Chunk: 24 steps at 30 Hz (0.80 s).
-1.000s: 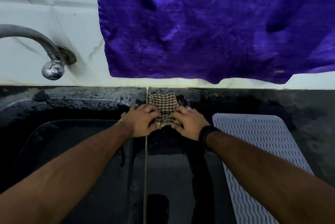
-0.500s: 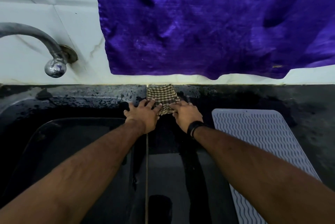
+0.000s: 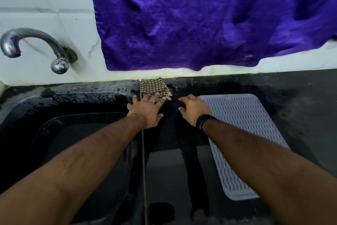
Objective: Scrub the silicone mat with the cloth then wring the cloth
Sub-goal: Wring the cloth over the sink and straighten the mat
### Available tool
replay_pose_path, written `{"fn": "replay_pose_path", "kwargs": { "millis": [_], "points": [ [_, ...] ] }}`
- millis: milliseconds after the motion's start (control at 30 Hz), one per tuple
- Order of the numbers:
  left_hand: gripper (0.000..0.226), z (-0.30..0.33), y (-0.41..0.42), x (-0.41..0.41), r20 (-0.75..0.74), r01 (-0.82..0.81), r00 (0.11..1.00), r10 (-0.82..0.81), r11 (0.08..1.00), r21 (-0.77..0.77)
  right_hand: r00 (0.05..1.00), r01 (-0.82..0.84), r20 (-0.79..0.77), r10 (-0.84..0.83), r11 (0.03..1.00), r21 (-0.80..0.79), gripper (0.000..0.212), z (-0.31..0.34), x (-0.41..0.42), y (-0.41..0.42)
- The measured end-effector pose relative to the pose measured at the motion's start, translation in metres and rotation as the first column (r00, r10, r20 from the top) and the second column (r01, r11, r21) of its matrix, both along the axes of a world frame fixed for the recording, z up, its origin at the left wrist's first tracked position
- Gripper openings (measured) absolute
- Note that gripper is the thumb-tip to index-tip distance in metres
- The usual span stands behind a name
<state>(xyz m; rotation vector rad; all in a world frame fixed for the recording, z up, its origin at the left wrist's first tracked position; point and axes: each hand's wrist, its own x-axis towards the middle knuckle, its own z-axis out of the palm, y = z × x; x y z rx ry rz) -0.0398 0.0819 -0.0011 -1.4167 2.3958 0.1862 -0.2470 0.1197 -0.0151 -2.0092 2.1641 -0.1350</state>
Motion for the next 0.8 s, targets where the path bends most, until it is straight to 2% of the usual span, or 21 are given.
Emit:
{"fn": "replay_pose_path", "kwargs": {
  "millis": [300,567,700,800],
  "points": [
    [0.073,0.039,0.064,-0.049,0.0,-0.032,0.999,0.032,0.998,-0.045,0.999,0.028,-0.041,-0.027,0.999,0.027,0.045,0.041,-0.08,0.064],
    [0.071,0.015,0.11,-0.111,0.033,-0.07,0.997,0.068,0.994,0.085,0.986,0.164,-0.038,-0.161,0.978,0.13,0.05,0.02,-0.19,0.13],
    [0.068,-0.006,0.132,-0.14,0.043,-0.029,0.999,0.023,0.991,0.132,0.961,0.274,-0.103,-0.255,0.925,0.263,0.056,0.006,-0.241,0.159],
    [0.064,-0.02,0.144,-0.157,-0.025,-0.023,0.999,0.028,0.982,0.189,0.929,0.37,-0.128,-0.347,0.877,0.306,0.06,-0.006,-0.269,0.177]
  ]
}}
